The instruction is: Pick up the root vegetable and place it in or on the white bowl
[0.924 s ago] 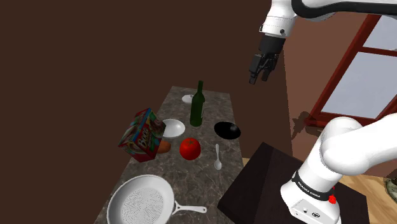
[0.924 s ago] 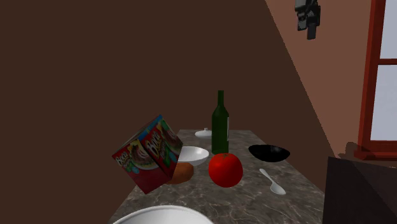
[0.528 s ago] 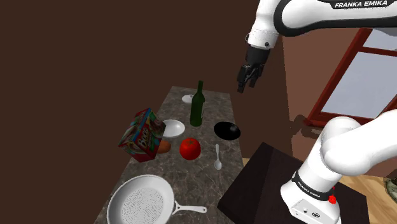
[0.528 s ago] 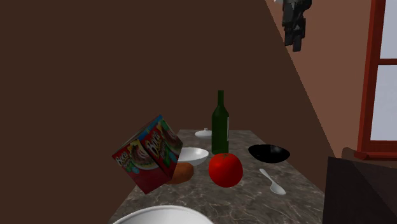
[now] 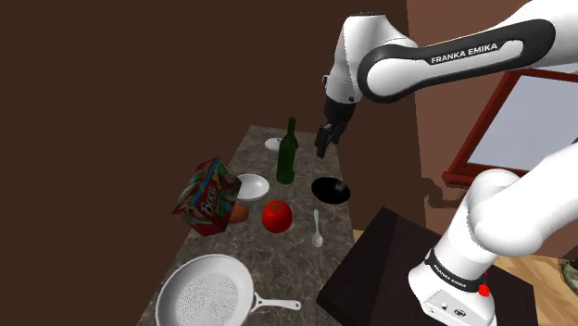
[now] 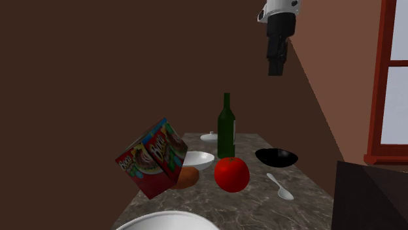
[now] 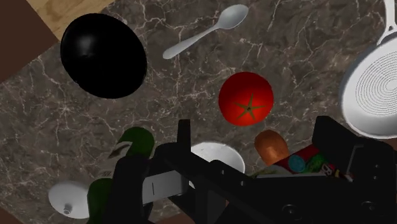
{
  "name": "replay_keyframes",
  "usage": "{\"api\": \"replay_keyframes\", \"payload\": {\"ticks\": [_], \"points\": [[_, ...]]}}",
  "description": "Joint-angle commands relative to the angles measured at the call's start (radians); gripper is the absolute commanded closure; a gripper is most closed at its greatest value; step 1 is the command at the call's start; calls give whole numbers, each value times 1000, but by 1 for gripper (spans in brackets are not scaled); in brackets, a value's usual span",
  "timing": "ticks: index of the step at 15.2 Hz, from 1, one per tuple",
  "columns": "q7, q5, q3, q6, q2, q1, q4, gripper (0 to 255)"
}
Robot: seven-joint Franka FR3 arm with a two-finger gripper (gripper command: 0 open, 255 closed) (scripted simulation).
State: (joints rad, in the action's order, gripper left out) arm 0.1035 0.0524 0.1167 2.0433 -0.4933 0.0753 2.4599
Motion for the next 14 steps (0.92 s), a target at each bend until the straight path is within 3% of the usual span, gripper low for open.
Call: {"api": "replay_keyframes", "payload": {"ticks": [1,8,14], "points": [[6,29,25,82,70,4,1,0],[76,197,111,309,311,-3,-33,0],[216,453,155,435,545,-3,-123,0]]}}
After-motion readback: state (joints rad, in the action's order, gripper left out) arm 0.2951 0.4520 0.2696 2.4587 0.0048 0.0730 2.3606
